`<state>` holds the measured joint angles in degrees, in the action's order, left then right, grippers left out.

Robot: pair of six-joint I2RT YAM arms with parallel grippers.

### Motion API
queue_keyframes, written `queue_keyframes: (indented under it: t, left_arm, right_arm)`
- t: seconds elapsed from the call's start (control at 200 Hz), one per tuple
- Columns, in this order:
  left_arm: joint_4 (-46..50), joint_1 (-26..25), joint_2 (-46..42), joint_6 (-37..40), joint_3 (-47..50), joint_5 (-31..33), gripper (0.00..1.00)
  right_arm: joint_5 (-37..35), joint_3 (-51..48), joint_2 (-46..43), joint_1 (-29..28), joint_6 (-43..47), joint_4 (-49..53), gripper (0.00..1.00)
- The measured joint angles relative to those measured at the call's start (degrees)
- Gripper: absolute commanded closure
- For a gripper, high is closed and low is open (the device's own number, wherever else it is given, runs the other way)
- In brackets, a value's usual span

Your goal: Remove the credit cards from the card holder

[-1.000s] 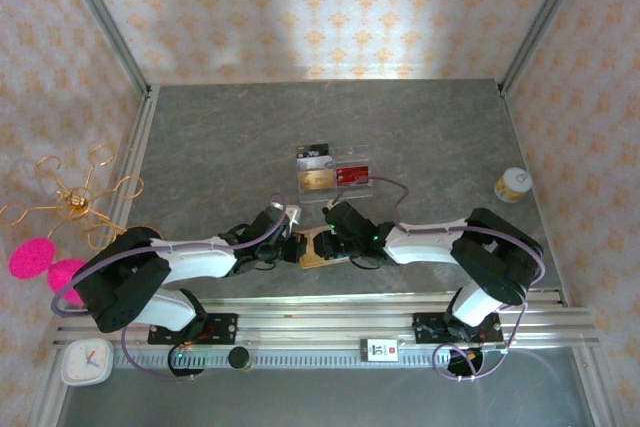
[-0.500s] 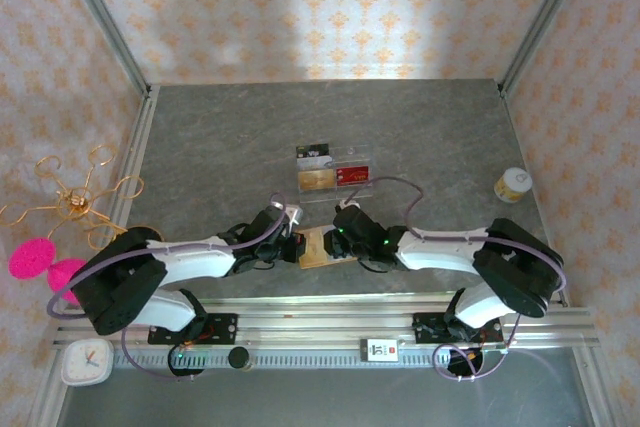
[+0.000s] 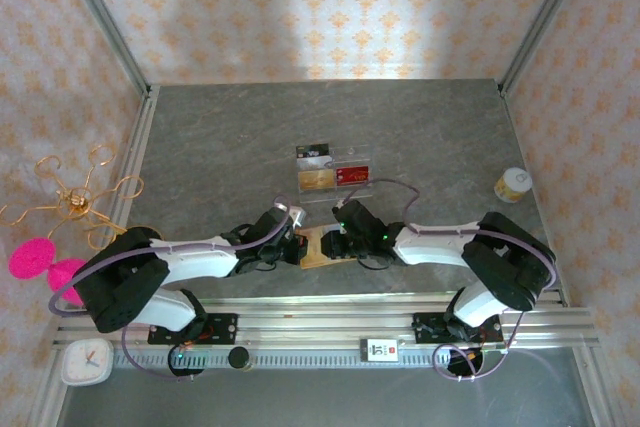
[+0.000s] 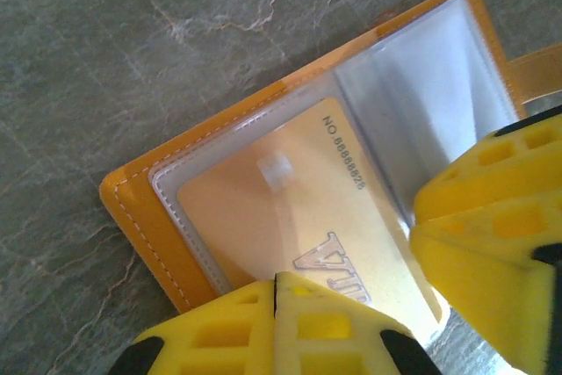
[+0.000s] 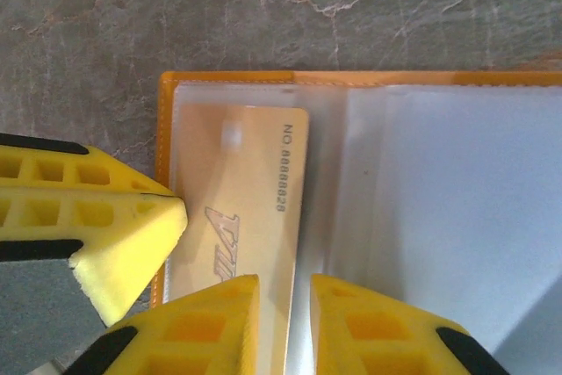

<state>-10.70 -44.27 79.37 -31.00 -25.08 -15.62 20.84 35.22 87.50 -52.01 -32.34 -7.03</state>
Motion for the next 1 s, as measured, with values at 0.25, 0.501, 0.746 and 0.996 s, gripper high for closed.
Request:
queue_keyframes:
  t: [0.25, 0.501, 0.746, 0.996]
  left_arm:
    - [-1.75, 0.02, 1.09, 0.0, 0.04, -0.15, 1.0]
    - [-3.06, 0.28, 1.27, 0.0, 0.5, -0.22, 1.0]
    - [-4.35, 1.22, 1.27, 0.02, 1.51, -1.99, 1.0]
    - [-4.31, 1.95, 1.22, 0.04, 2.03, -2.38, 1.0]
  right_arm:
    - [2.32, 0.0, 1.95, 0.44, -0.79, -1.99, 0.89]
    - [2.19, -1.11, 1.33, 1.22, -2.54, -2.91, 1.0]
    - [2.36, -4.7, -1.55, 2.19, -4.33, -5.03, 1.0]
    - [1.75, -6.86, -3.87, 3.58, -5.16, -5.01, 1.0]
